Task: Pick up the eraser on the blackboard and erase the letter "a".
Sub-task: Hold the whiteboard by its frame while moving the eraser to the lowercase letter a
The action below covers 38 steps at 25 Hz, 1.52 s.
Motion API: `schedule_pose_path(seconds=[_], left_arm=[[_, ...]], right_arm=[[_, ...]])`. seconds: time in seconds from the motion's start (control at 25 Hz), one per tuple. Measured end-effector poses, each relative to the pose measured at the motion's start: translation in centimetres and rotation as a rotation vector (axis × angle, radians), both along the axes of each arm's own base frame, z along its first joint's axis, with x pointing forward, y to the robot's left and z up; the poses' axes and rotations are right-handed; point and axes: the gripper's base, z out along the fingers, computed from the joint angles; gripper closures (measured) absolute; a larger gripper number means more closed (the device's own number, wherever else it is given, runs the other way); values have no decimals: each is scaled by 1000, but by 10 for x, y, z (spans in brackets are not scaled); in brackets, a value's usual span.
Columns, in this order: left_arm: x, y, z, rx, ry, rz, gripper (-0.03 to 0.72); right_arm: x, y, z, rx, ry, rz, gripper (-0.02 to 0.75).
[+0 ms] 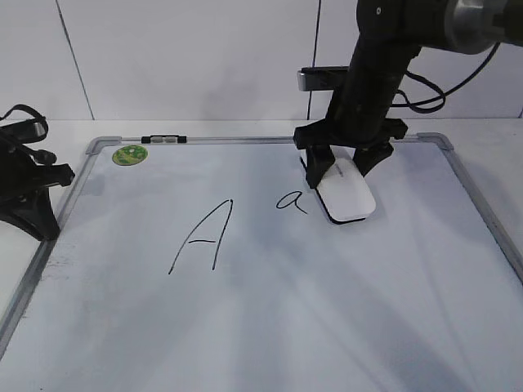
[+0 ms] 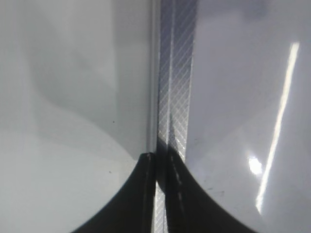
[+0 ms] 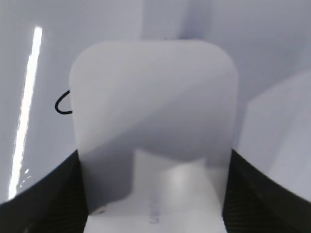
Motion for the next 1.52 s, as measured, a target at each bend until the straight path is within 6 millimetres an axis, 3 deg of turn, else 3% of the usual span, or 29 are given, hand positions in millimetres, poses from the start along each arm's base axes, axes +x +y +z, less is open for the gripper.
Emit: schedule_pose_path(seconds=[1.52], left_arm=[[0,0,0,0,0,0,671]], right_arm=[[2,7,-21,44,61,6,207]])
